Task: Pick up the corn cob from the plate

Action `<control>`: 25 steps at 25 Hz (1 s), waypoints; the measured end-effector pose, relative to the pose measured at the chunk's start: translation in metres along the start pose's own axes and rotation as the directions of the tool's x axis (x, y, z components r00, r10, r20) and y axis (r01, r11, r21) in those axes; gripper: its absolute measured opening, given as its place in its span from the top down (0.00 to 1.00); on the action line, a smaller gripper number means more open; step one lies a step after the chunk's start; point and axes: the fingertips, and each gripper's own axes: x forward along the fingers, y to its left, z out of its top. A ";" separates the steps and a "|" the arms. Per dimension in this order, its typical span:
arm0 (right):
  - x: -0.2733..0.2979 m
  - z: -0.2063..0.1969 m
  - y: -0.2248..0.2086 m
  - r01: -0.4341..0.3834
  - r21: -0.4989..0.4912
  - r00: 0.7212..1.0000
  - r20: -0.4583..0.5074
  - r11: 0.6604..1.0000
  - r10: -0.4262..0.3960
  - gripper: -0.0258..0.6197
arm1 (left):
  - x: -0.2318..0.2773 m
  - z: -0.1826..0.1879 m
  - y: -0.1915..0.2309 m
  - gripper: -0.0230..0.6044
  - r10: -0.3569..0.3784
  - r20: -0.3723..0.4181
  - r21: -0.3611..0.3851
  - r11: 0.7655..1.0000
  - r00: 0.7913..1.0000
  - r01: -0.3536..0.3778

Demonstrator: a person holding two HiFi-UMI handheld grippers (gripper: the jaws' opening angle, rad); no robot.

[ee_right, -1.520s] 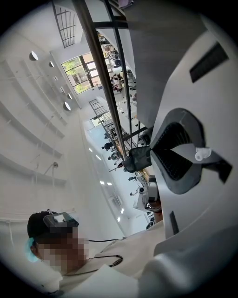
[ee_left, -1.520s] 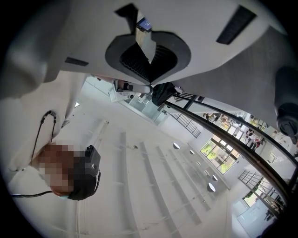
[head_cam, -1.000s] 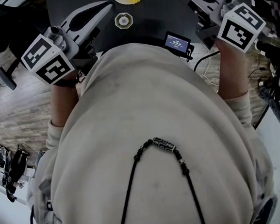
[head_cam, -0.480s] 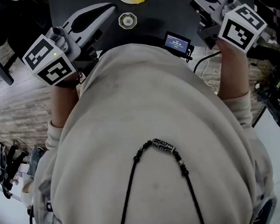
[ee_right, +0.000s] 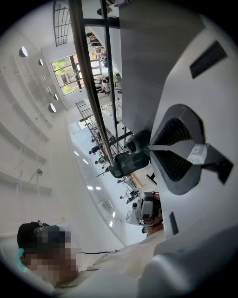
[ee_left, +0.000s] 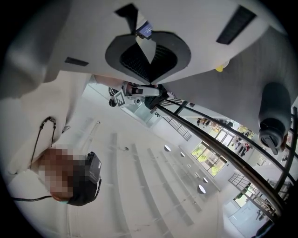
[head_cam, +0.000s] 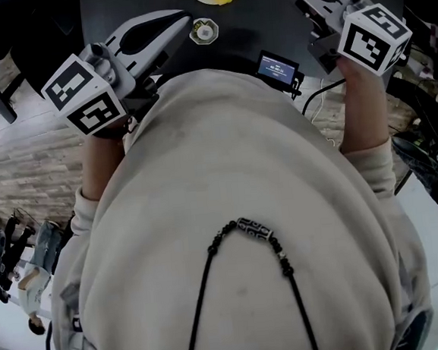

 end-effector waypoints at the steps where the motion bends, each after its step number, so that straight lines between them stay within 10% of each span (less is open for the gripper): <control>1: 0.001 0.000 0.000 0.002 0.000 1.000 -0.008 1.000 -0.002 0.92 | -0.001 0.000 -0.002 0.96 0.001 0.002 -0.001 1.000 1.000 -0.001; 25: 0.063 -0.048 -0.039 -0.010 0.047 0.986 -0.164 0.999 0.018 0.71 | -0.033 -0.011 0.003 0.96 0.120 0.079 -0.068 0.991 0.990 -0.114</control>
